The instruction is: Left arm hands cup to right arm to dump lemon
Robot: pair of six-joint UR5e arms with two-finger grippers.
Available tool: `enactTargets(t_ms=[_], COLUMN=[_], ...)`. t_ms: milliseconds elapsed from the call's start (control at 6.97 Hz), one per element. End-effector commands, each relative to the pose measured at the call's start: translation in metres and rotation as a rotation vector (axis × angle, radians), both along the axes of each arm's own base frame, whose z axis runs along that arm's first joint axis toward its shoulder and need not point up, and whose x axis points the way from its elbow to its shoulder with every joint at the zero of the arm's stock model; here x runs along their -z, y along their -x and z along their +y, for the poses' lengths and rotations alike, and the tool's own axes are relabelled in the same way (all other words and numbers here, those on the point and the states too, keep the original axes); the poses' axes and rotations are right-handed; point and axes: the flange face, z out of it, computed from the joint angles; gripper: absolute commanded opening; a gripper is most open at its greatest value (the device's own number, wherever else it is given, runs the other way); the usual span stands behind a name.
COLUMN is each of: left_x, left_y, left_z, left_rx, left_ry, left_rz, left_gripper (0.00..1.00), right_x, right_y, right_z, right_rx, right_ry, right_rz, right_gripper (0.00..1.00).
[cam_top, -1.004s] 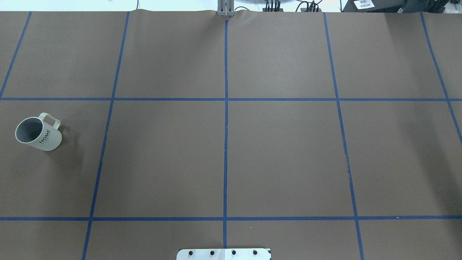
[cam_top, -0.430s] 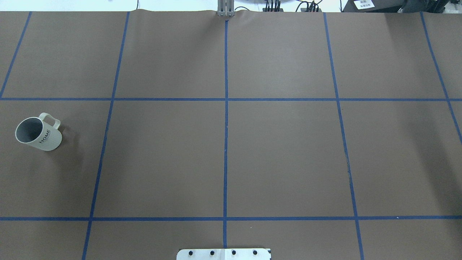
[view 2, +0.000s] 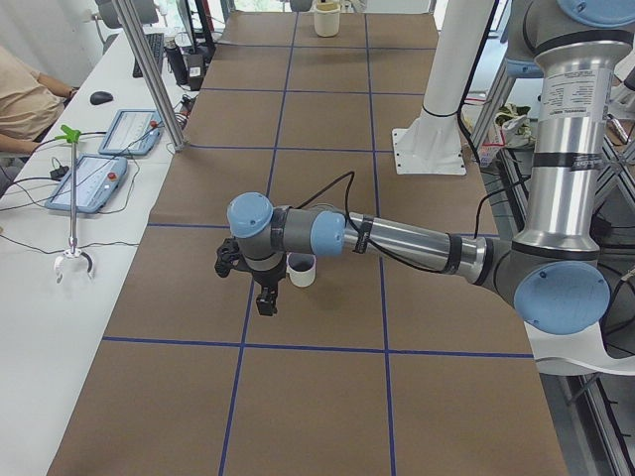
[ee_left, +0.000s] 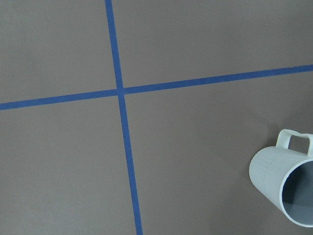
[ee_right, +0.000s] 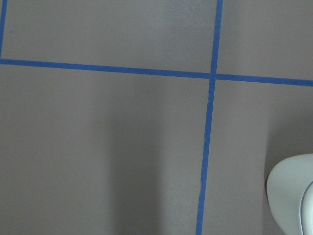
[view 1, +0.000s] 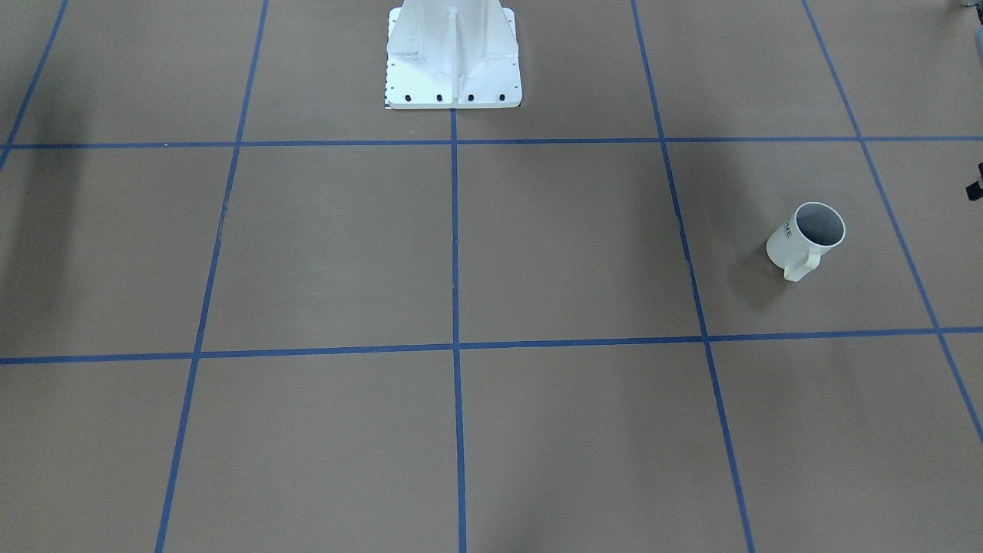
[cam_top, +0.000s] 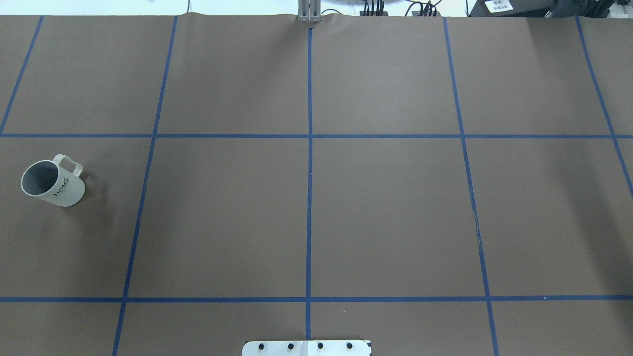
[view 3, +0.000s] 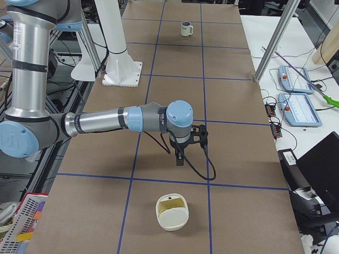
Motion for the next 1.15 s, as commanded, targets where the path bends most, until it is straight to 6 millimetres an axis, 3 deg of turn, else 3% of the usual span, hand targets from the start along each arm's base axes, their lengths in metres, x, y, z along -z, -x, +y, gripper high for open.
enactTargets(t_ms=[0,143,287,574,1004], left_x=[0.003,0.006,-0.003,-0.014,-0.050], left_y=[0.000,0.002,0.014,0.014,0.019], left_z=[-0.002,-0.001,-0.006,-0.010,0.011], left_rx=[-0.006,0.002,0.024,0.026,0.029], left_ry=[-0.019,-0.022,-0.013,0.017,0.083], left_rz=[0.005,0.000,-0.054,-0.057,-0.063], left_gripper=[1.00,1.00,1.00,1.00,1.00], right_x=[0.002,0.009,0.000,-0.007,-0.013], right_y=[0.003,0.003,0.005,0.017,0.021], right_z=[-0.002,-0.001,-0.004,-0.004,-0.006], right_rx=[0.008,0.008,0.012,0.041,0.046], right_ry=[-0.001,-0.016,-0.001,0.011,0.019], right_rz=[-0.002,-0.002,0.002,0.013,0.040], right_gripper=[1.00,1.00,1.00,1.00,1.00])
